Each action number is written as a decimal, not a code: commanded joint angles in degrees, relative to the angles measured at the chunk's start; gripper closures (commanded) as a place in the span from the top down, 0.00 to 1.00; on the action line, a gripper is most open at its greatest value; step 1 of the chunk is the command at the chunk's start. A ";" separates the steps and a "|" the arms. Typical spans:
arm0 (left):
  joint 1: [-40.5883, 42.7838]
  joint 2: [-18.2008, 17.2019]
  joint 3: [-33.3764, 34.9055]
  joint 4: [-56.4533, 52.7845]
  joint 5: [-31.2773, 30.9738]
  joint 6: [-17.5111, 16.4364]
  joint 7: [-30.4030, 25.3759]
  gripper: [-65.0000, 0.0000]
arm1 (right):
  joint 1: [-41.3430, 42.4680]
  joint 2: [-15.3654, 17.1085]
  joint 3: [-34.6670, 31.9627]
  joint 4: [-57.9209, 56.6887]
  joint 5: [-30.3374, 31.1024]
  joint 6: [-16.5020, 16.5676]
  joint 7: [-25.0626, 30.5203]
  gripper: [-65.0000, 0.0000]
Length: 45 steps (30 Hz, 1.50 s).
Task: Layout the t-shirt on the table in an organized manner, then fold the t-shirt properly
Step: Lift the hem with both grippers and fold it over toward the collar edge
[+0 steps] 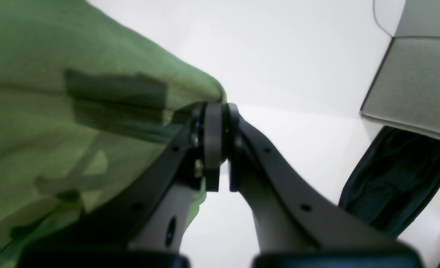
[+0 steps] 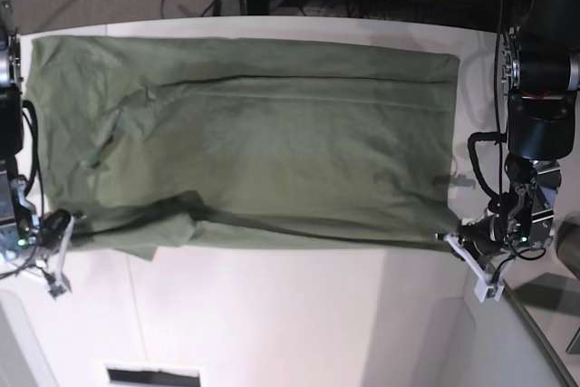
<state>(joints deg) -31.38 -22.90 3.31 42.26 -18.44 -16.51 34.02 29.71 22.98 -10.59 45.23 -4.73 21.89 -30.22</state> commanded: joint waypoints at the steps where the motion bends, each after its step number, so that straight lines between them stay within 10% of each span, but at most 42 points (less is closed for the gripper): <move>1: -0.76 -0.89 -0.28 1.30 -0.24 0.12 -0.83 0.00 | 1.54 1.15 0.52 0.53 -0.41 -0.83 -0.86 0.01; 31: 14.72 -3.26 -0.37 18.62 -0.33 0.12 5.76 0.00 | -3.03 1.24 0.61 1.58 -0.24 -0.57 -9.83 0.00; 45: 20.43 -2.91 -6.70 24.77 -0.33 0.12 6.64 0.00 | -9.19 0.53 10.55 11.16 -0.24 -0.40 -10.97 0.00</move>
<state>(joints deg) -9.91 -24.91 -3.01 65.76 -18.81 -16.62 41.17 18.79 22.33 -0.58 55.40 -4.29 22.09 -41.76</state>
